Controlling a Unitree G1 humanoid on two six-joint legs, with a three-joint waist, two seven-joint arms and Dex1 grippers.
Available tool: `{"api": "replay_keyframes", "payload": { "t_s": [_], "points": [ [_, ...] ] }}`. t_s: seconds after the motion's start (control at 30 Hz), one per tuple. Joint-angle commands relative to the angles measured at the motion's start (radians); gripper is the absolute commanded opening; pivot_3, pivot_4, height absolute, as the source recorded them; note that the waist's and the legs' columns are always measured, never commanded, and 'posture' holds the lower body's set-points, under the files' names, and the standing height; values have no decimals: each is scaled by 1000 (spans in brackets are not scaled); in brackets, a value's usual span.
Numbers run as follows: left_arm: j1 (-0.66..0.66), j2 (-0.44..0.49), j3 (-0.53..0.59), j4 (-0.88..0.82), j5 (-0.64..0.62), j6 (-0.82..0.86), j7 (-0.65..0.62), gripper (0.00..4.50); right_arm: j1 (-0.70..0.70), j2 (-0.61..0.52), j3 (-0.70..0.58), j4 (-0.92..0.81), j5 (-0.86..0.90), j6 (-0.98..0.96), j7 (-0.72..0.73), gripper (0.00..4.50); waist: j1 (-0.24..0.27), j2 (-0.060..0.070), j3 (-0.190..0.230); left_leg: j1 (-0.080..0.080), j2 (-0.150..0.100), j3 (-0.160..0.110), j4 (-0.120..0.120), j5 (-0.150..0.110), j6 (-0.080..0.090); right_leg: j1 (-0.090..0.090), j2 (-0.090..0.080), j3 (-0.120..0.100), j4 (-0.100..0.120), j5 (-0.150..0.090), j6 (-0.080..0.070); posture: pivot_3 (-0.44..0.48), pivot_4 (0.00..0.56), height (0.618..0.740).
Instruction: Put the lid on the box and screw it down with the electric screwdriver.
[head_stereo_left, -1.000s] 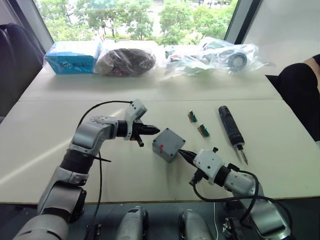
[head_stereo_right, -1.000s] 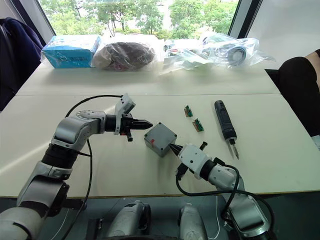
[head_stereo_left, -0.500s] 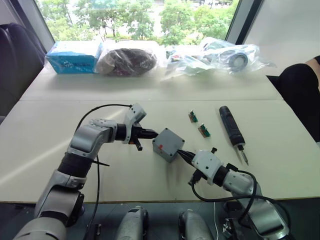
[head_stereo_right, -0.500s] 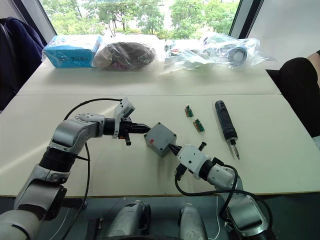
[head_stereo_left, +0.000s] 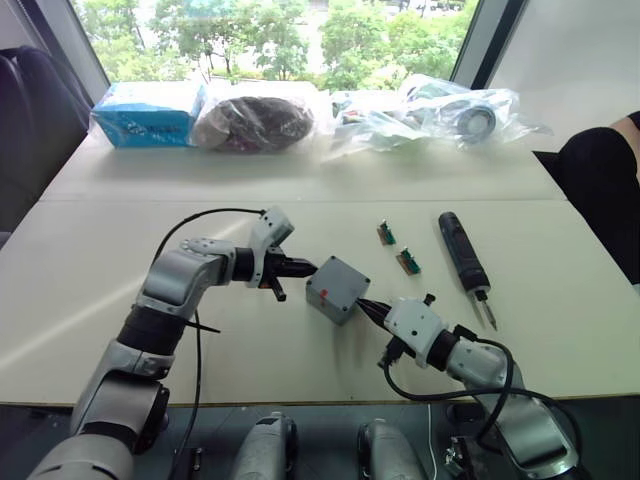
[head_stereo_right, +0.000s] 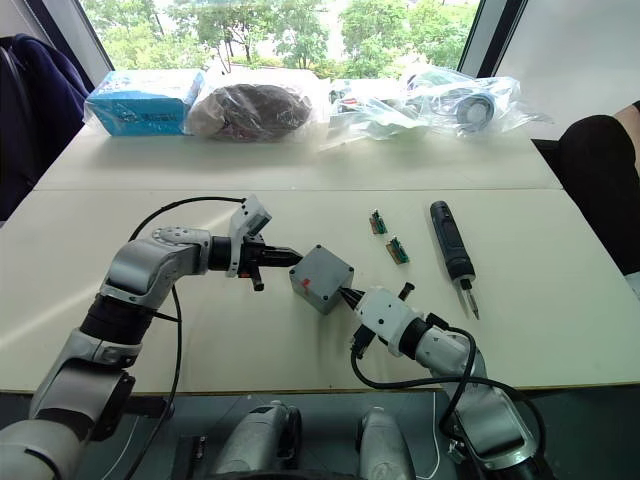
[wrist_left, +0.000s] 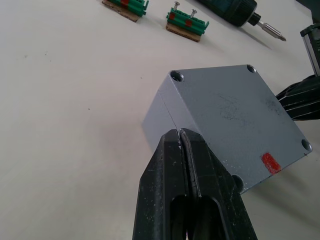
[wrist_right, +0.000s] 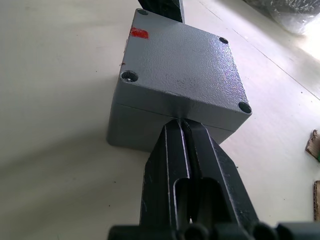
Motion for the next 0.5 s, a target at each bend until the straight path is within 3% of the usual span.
{"api": "replay_keyframes", "payload": {
  "t_s": [0.03, 0.3, 0.5],
  "points": [
    [-12, -7, -3, -13, -3, -24, -8, 0, -5, 2, -14, -43, 17, 0, 2, 15, 0, 0, 0, 0, 0, 0, 0, 0, 0, 0, 0, 0, 0, 0, 0, 0, 150, 740],
    [-43, -18, 26, 113, 39, -120, 38, 0, 8, -2, -3, -24, 23, 25, 13, 15, 0, 0, 0, 0, 0, 0, 0, 0, 0, 0, 0, 0, 0, 0, 0, 0, 150, 740],
    [27, -7, -32, 40, 38, -99, -9, 0, -56, 8, 8, 45, 0, 32, 0, 15, -2, 0, 0, 0, 0, 1, 0, 0, 0, 0, 0, 0, 0, 0, 0, 0, 150, 740]
  ]
}}
